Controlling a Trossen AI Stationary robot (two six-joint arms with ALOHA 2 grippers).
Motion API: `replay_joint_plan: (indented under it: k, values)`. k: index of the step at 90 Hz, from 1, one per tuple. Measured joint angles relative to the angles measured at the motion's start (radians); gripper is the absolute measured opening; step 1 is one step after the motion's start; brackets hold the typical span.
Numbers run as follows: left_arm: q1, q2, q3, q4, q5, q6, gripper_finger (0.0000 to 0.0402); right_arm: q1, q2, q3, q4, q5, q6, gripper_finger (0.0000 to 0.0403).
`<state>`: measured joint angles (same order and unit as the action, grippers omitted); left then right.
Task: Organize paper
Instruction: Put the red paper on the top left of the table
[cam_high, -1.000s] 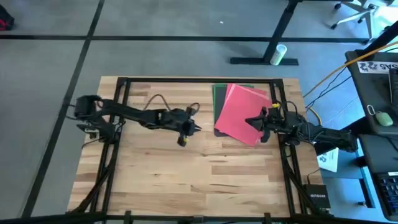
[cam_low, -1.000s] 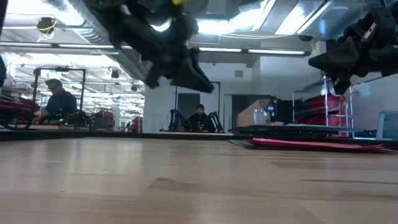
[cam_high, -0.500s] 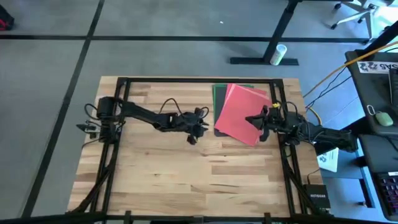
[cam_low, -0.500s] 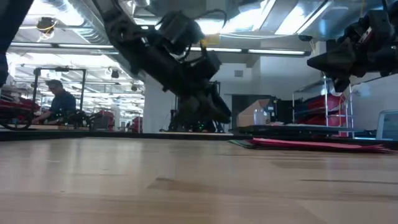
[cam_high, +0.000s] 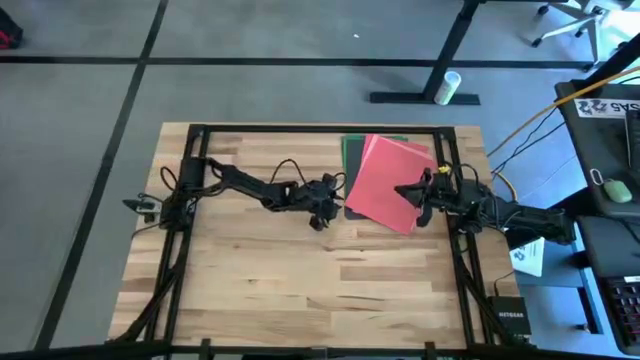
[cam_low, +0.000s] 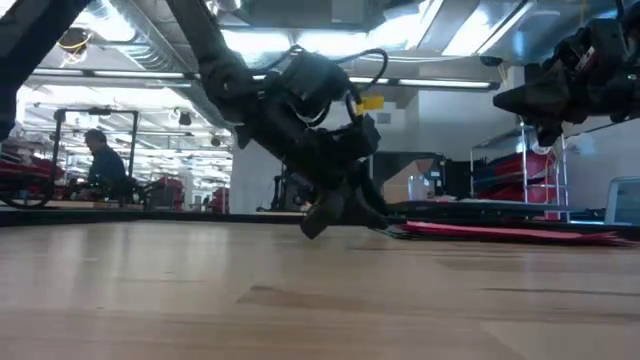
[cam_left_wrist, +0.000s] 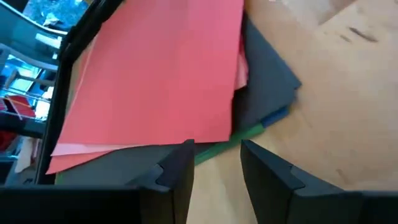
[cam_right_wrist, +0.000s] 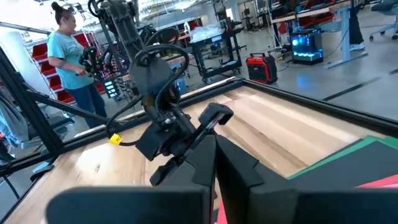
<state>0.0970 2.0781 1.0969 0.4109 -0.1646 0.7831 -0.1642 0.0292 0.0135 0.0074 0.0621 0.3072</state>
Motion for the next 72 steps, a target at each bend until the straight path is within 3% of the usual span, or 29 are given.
replay_joint_plan:
  k: [28, 72]
  values:
    - [0.032, 0.015, 0.014, -0.014, 0.057, 0.004, 0.0116, 0.000, 0.000, 0.000, -0.001, 0.001, -0.002, 0.0001]
    - [0.017, 0.024, 0.015, 0.028, 0.059, 0.062, 0.0116, 0.000, 0.000, 0.000, -0.001, 0.001, -0.002, 0.0001]
